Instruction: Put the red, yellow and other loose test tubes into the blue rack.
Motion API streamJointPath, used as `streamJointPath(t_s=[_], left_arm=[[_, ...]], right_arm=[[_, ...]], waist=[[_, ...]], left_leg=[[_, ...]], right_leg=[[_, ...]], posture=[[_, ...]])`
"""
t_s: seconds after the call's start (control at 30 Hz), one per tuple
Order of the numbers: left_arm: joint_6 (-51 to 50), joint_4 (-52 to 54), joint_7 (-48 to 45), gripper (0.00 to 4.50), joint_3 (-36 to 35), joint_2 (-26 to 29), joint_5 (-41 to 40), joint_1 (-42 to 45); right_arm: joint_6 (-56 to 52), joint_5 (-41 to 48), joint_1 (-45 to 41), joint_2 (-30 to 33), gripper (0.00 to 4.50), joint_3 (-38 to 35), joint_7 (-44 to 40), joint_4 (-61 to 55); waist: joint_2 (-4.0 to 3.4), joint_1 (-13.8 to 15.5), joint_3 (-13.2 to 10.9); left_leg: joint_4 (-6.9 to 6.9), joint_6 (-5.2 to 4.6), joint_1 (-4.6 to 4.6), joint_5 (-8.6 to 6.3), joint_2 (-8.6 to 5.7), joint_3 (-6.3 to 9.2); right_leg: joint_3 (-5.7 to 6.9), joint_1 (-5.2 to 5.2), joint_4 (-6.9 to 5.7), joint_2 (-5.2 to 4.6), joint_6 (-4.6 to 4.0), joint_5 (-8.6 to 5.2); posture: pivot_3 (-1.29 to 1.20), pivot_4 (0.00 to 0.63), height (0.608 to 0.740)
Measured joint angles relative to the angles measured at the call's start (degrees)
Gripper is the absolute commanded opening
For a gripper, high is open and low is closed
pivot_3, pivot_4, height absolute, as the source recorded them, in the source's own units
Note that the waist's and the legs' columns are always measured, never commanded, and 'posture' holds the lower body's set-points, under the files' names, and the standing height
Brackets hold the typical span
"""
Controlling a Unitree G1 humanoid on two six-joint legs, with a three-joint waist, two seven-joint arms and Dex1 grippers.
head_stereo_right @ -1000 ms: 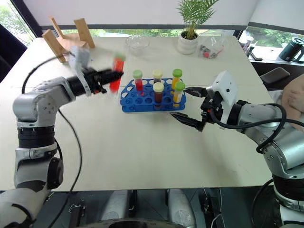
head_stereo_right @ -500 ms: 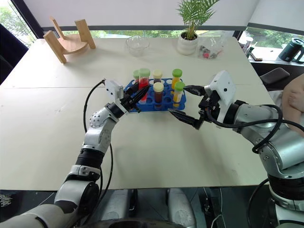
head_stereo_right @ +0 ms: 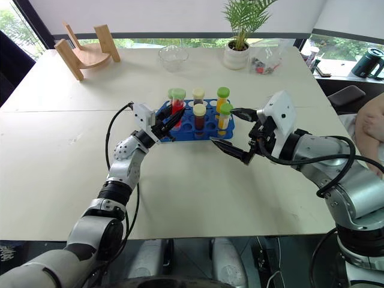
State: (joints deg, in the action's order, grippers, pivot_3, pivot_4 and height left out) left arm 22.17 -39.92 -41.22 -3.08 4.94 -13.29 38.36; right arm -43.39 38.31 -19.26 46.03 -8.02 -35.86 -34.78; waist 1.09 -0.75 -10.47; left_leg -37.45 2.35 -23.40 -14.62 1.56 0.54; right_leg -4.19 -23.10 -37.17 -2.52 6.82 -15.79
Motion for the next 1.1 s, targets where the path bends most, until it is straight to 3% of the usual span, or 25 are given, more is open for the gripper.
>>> streamJointPath(t_s=[0.13,0.37,0.4,0.57,0.73,0.93,1.1], left_arm=[[2.0,-1.7,-0.6,0.80,0.0,0.0,0.1,0.3],[3.8,-4.0,-1.2,4.18,0.2,0.1,0.5,-0.5],[4.1,-4.0,-1.3,4.49,0.2,0.2,0.7,-0.6],[4.1,0.4,0.5,4.49,0.6,4.5,3.2,-4.3],[-13.6,19.0,-1.5,4.49,-0.2,17.4,1.0,-9.0],[-45.1,45.1,-7.6,4.49,-5.5,34.3,-14.9,-17.6],[-60.8,59.6,-12.7,4.49,-12.3,45.0,-27.4,-29.2]], right_arm=[[0.1,-0.1,0.0,-0.1,4.50,0.0,0.1,0.0],[0.2,-0.6,0.0,-0.2,4.50,0.0,0.3,0.0],[0.3,-0.6,0.0,-0.3,4.50,0.0,0.3,0.0],[0.3,-1.0,0.0,-0.3,4.50,0.1,0.2,0.0],[0.3,-1.1,1.2,0.1,4.50,0.0,-1.0,0.3],[2.2,-2.8,3.4,2.5,4.50,-0.1,-5.4,3.8],[3.0,-3.6,3.7,4.5,4.50,-0.4,-9.0,6.4]], waist=[[0.00,0.0,0.0],[-0.01,0.0,0.0],[-0.01,0.0,0.0],[0.00,-0.3,0.0],[-0.01,-0.3,0.0],[0.00,-0.3,0.0],[0.01,-0.4,0.0]], left_leg=[[0.00,0.00,0.00,0.00,0.00,0.00],[0.01,0.00,0.01,0.00,0.00,0.01],[0.01,0.00,0.01,0.00,0.00,0.01],[0.04,0.00,0.01,0.00,0.06,0.01],[0.15,0.00,0.01,0.00,0.13,0.01],[0.17,0.01,0.00,0.00,0.15,-0.04],[0.19,0.01,0.04,0.00,0.20,-0.09]], right_leg=[[0.00,0.01,0.00,0.00,0.00,0.00],[0.01,0.01,0.01,0.00,0.00,0.00],[0.01,0.01,0.00,0.00,0.00,0.00],[0.00,-0.02,-0.02,0.05,-0.01,0.00],[0.00,-0.08,-0.02,0.08,-0.03,-0.01],[0.01,-0.07,0.02,0.00,-0.03,-0.02],[0.01,-0.09,0.03,-0.01,-0.17,-0.09]], posture=[[0.00,0.150,0.740],[0.00,0.150,0.740],[0.00,0.150,0.740],[0.00,0.150,0.740],[0.00,0.150,0.740],[0.00,0.150,0.740],[0.00,0.150,0.740]])
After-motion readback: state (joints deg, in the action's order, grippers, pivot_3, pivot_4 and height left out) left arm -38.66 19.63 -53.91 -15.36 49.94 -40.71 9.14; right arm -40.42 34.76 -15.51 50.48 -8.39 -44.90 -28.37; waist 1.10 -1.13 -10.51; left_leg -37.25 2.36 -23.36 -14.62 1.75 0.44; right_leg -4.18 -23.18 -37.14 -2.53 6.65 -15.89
